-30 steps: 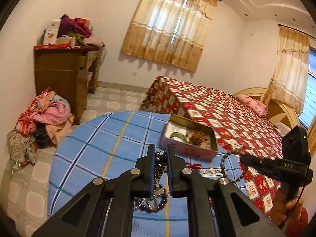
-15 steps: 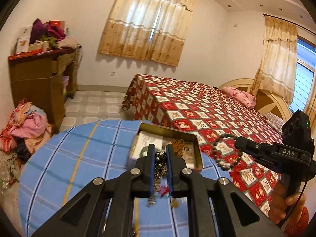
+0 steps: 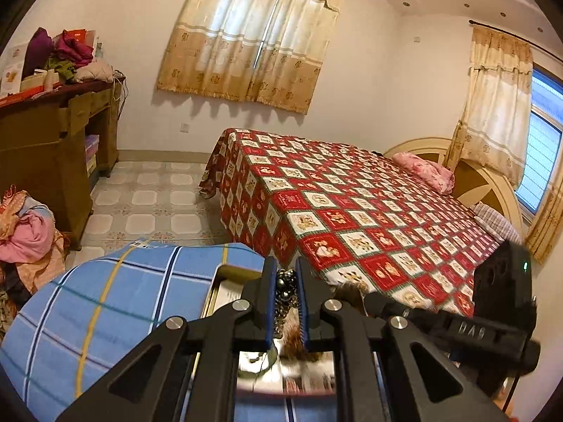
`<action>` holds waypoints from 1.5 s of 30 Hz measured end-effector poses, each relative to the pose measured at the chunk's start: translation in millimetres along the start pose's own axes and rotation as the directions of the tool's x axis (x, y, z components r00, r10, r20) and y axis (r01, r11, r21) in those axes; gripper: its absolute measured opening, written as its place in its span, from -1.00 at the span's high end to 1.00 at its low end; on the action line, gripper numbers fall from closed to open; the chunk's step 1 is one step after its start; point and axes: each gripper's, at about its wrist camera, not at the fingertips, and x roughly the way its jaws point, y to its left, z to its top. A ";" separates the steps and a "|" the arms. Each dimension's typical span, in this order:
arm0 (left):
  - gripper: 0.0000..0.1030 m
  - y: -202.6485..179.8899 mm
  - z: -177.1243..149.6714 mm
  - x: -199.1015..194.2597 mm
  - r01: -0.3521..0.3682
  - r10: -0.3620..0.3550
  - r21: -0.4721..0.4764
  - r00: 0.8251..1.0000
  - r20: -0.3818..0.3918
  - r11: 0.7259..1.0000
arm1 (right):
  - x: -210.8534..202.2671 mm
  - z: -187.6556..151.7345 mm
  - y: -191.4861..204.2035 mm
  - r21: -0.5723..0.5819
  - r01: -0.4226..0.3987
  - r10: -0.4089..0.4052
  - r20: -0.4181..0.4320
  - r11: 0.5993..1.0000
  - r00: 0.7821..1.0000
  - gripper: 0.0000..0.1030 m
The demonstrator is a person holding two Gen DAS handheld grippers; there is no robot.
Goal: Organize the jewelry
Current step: 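Carry both pieces over the pink tin while both tools open to drop them inside, then move both open tools back toward the remaining jewelry on the cloth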
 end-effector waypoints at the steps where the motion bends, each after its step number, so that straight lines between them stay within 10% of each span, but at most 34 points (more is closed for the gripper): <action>1: 0.81 2.2 0.4 6.4 0.001 -0.001 -0.005 1.000 -0.005 1.000 | 7.1 0.3 -6.6 0.021 0.002 -0.002 -0.002 1.000 1.000 0.76; 12: 0.75 24.9 -17.2 77.5 -0.127 0.123 -0.006 0.974 -0.188 0.992 | 38.1 -3.9 -23.7 0.052 0.063 -0.060 -0.046 0.997 0.997 0.71; 16: -0.23 40.6 -14.8 69.4 -0.129 0.099 -0.113 0.966 -0.237 0.985 | 29.6 -2.2 -16.6 0.039 0.079 -0.077 -0.037 0.996 0.996 0.43; 20: -0.46 40.0 -0.9 32.5 -0.139 0.117 -0.135 0.980 -0.160 0.981 | 0.6 -1.2 -8.3 0.048 0.079 -0.079 0.016 0.996 0.997 0.43; 33: -0.47 18.8 -84.0 -109.1 -0.354 0.351 -0.016 0.931 -0.104 0.935 | -69.3 -105.8 45.7 -0.155 0.172 -0.173 0.006 0.973 0.985 0.05; 45: -0.47 37.5 -179.6 -189.5 -0.368 0.351 -0.127 0.926 -0.136 0.921 | -84.5 -181.8 58.0 -0.234 0.177 -0.211 -0.131 0.956 0.969 0.05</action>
